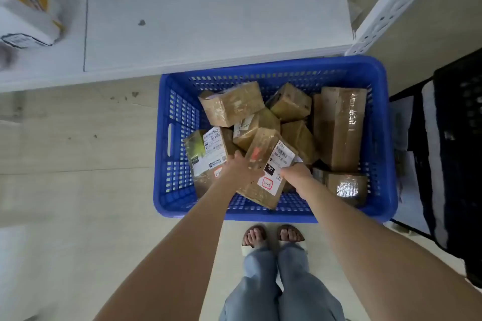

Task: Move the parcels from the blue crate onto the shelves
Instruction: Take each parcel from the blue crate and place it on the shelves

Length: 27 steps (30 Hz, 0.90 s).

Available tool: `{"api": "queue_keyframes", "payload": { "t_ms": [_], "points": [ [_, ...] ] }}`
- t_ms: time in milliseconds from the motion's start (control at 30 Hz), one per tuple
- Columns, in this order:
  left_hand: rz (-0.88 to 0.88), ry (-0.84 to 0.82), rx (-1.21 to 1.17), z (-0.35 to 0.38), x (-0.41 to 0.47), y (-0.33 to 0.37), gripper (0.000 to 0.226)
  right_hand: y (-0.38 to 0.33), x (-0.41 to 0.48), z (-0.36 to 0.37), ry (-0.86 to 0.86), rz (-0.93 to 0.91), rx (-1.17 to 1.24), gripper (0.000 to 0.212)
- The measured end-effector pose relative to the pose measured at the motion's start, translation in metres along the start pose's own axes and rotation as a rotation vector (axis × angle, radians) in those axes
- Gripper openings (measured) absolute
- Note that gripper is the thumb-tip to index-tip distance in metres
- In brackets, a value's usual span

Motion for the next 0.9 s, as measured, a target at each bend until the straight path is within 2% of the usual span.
{"api": "queue_keyframes", "payload": {
  "t_ms": [133, 233, 300, 433, 567, 700, 833, 900],
  "points": [
    [-0.07, -0.078, -0.057, 0.008, 0.014, -0.008, 0.101, 0.0, 0.015, 0.005, -0.023, 0.092, 0.104, 0.031],
    [-0.056, -0.14, -0.086, 0.016, 0.021, -0.012, 0.101, -0.002, 0.022, 0.011, -0.066, 0.101, 0.163, 0.031],
    [-0.024, -0.142, -0.143, 0.014, 0.019, -0.011, 0.09, -0.004, 0.022, 0.01, -0.061, 0.085, 0.219, 0.031],
    [0.023, -0.105, -0.37, -0.006, -0.006, -0.01, 0.055, -0.018, 0.003, -0.002, -0.007, 0.027, 0.383, 0.025],
    [-0.013, -0.046, -0.68, -0.052, -0.053, -0.011, 0.061, -0.05, -0.044, -0.018, -0.027, -0.041, 0.558, 0.019],
    [-0.054, 0.003, -0.948, -0.105, -0.104, -0.015, 0.052, -0.086, -0.111, -0.023, -0.236, -0.076, 0.583, 0.02],
    [-0.042, 0.004, -1.104, -0.153, -0.167, -0.017, 0.047, -0.107, -0.177, -0.026, -0.515, -0.02, 0.618, 0.046],
    [-0.012, 0.008, -1.127, -0.176, -0.201, -0.018, 0.05, -0.118, -0.213, -0.03, -0.595, -0.018, 0.628, 0.053]
  ]
}}
Point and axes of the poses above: each hand's wrist, its own x-axis towards the middle knuckle, its own z-axis out of the palm, y = z × x, the point moved 4 cm from there along x, towards the middle knuckle, and after that the axes turned 10 degrees about x, right-handed, at the moved point
